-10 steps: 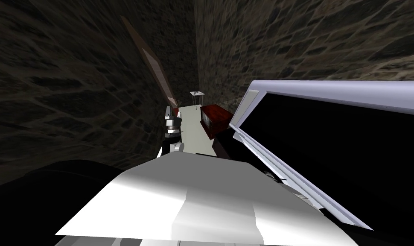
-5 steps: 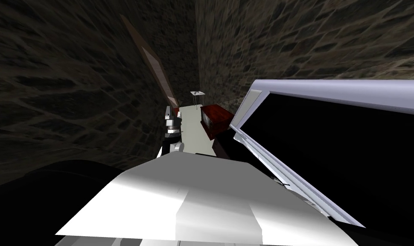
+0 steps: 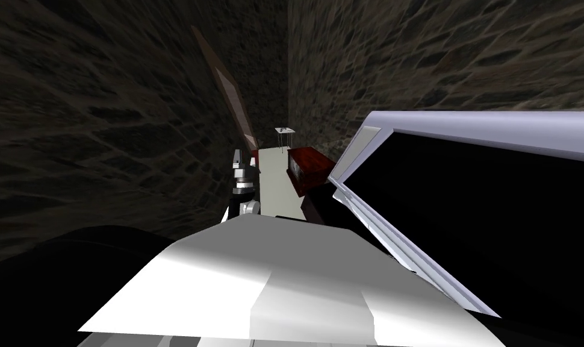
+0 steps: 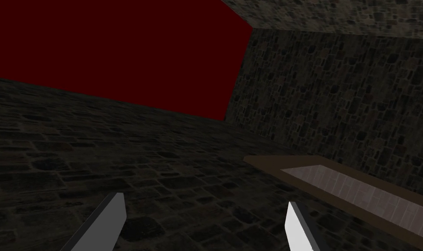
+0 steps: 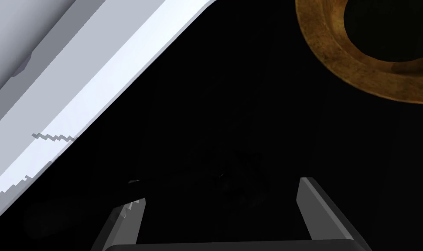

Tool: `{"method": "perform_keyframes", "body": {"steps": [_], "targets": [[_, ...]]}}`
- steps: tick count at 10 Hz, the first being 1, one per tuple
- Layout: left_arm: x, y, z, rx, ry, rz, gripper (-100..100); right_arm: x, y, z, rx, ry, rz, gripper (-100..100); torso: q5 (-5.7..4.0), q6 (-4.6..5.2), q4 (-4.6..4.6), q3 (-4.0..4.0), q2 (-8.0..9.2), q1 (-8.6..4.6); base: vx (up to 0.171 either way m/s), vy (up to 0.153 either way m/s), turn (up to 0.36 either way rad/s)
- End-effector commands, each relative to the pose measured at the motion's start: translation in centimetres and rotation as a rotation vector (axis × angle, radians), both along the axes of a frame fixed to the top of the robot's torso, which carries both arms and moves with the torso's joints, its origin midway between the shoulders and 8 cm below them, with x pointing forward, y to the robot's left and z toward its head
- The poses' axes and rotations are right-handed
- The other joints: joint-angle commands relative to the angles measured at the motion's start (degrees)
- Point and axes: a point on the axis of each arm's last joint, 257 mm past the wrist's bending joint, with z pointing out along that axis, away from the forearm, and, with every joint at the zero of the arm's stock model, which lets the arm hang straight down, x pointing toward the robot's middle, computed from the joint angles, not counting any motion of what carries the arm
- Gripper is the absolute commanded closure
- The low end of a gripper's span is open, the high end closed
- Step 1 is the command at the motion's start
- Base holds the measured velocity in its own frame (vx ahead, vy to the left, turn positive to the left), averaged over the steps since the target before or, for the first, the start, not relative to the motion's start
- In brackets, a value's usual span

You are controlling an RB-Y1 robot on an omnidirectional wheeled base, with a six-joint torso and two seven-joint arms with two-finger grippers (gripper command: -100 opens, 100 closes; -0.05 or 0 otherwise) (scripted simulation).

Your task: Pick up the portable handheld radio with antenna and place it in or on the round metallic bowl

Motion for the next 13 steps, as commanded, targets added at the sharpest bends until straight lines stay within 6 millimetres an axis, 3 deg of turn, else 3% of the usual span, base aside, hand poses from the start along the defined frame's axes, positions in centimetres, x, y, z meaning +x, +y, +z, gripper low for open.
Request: {"method": "perform_keyframes", "body": {"steps": [1,3,6,7,11,12,13], "targets": [[0.0,0.0,0.0,0.0,0.0,0.0,0,-0.5,0.1,-0.1,0.0,0.0,-0.02,-100,0.0,0.0,0.0,0.0,0.0,0.0,-0.083,-0.046,0.114],[0.0,0.0,0.0,0.0,0.0,0.0,0,-2.5,0.3,-0.9,0.0,0.002,-0.089,-100,0.0,0.0,0.0,-0.02,-0.04,-0.01,-0.09,-0.045,0.317],[0.0,0.0,0.0,0.0,0.0,0.0,0,-2.7,0.4,-1.1,0.0,0.005,-0.093,-100,0.0,0.04,-0.02,-0.06,-0.12,0.02,-0.051,-0.026,0.066],[0.0,0.0,0.0,0.0,0.0,0.0,0,-2.7,0.4,-1.1,-0.001,0.004,-0.095,100,0.02,0.06,-0.05,-0.12,-0.23,0.07,0.0,0.0,0.0],[0.0,0.0,0.0,0.0,0.0,0.0,0,-2.8,0.4,-1.1,-0.002,0.007,-0.092,100,-0.01,0.08,-0.04,-0.17,-0.34,0.09,0.0,0.0,0.0],[0.0,0.0,0.0,0.0,0.0,0.0,0,-2.8,0.4,-1.1,-0.002,0.007,-0.093,0,-0.01,0.07,-0.04,-0.18,-0.34,0.08,0.0,0.0,0.0],[0.0,0.0,0.0,0.0,0.0,0.0,0,-2.0,0.3,-0.7,0.0,0.001,-0.072,100,-0.02,0.07,-0.04,-0.18,-0.34,0.08,0.051,0.014,-0.267]]}}
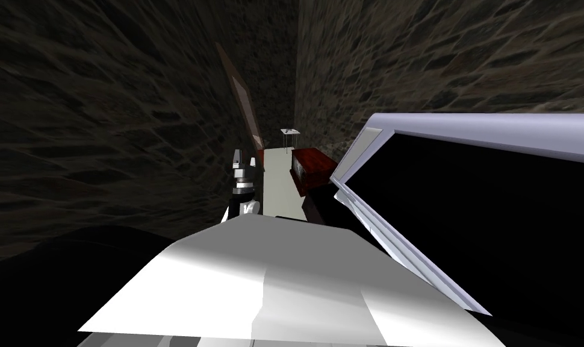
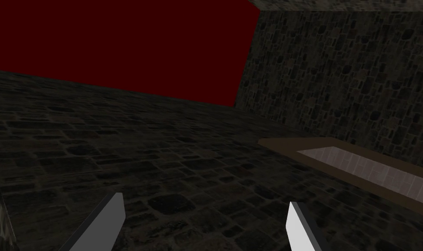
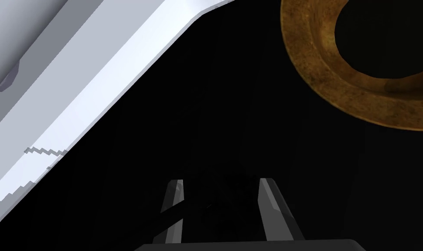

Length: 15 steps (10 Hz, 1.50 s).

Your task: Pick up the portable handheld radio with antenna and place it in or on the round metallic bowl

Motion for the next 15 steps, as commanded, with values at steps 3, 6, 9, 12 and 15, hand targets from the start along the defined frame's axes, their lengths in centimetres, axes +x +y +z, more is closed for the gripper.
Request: {"method": "perform_keyframes", "body": {"steps": [3,6,9,12,15], "targets": [[0.0,0.0,0.0,0.0,0.0,0.0,0,1.3,-0.1,0.6,0.003,-0.003,0.043,100,0.02,-0.1,0.0,-0.07,-0.14,0.13,0.066,0.039,-0.15],[0.0,0.0,0.0,0.0,0.0,0.0,0,2.3,-0.2,1.0,0.002,-0.004,0.077,100,0.05,-0.12,0.0,-0.05,-0.09,0.03,0.043,0.014,-0.111],[0.0,0.0,0.0,0.0,0.0,0.0,0,3.6,-0.5,1.7,-0.001,-0.004,0.125,100,0.07,-0.08,-0.04,-0.12,-0.21,0.16,0.068,0.038,-0.225],[0.0,0.0,0.0,0.0,0.0,0.0,0,3.0,0.9,0.6,0.036,-0.005,0.113,100,-0.04,-0.14,0.04,0.14,0.28,0.35,-0.04,0.085,0.005],[0.0,0.0,0.0,0.0,0.0,0.0,0,2.7,1.5,0.1,0.073,-0.034,0.059,100,-0.16,-0.03,0.05,0.2,0.4,0.24,-0.071,0.08,0.018]]}}
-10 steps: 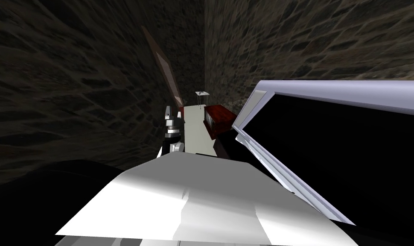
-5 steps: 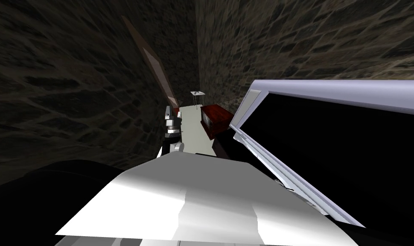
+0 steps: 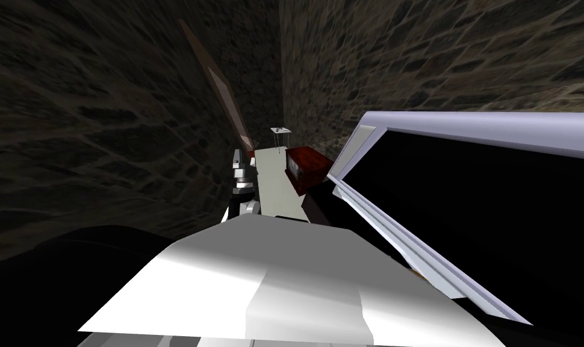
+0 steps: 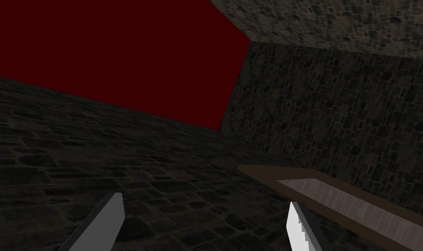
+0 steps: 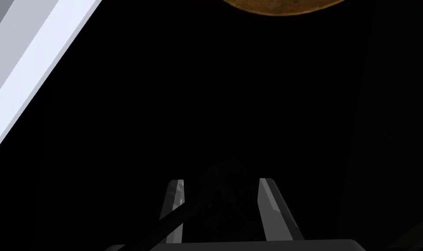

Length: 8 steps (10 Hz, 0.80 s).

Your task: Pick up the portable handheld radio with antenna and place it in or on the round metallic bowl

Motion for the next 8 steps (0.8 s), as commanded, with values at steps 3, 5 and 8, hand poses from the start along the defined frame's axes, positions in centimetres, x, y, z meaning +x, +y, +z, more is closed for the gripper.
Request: {"method": "perform_keyframes", "body": {"steps": [3,5,8], "targets": [[0.0,0.0,0.0,0.0,0.0,0.0,0,0.6,0.0,0.1,0.043,-0.051,-0.079,100,-0.01,0.02,0.05,0.04,0.04,-0.21,-0.08,0.004,0.032],[0.0,0.0,0.0,0.0,0.0,0.0,0,0.9,-0.1,0.1,0.056,-0.069,-0.105,100,-0.02,0.06,0.09,0.13,0.17,-0.28,-0.091,-0.011,0.028],[0.0,0.0,0.0,0.0,0.0,0.0,0,2.0,-0.4,0.6,0.099,-0.126,-0.181,100,0.0,0.05,0.1,0.13,0.17,-0.31,-0.104,-0.026,0.048]]}}
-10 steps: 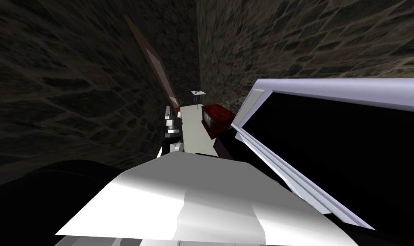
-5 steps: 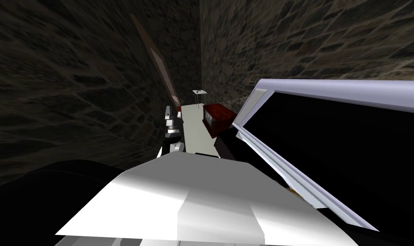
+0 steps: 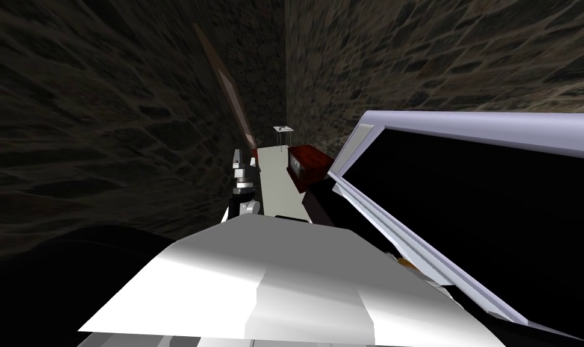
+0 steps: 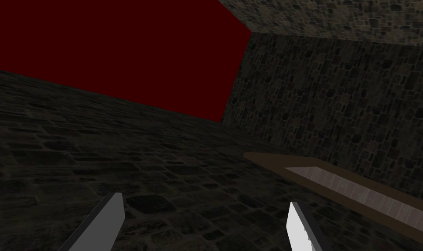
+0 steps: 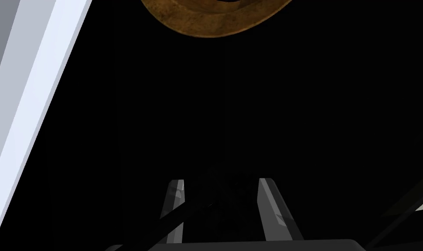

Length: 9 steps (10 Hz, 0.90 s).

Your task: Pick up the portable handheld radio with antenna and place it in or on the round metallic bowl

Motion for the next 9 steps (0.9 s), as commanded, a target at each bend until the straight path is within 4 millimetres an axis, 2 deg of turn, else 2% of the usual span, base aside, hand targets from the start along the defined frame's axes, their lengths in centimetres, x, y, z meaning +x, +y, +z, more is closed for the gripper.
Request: {"method": "perform_keyframes", "body": {"steps": [1,9], "targets": [[0.0,0.0,0.0,0.0,0.0,0.0,0,0.3,0.0,0.1,0.015,-0.018,-0.027,100,0.0,0.0,0.0,0.0,0.0,0.0,-0.089,-0.016,0.016],[0.0,0.0,0.0,0.0,0.0,0.0,0,3.0,-0.7,1.2,0.107,-0.146,-0.203,100,0.03,-0.07,0.0,-0.06,-0.14,0.02,-0.082,-0.018,0.041]]}}
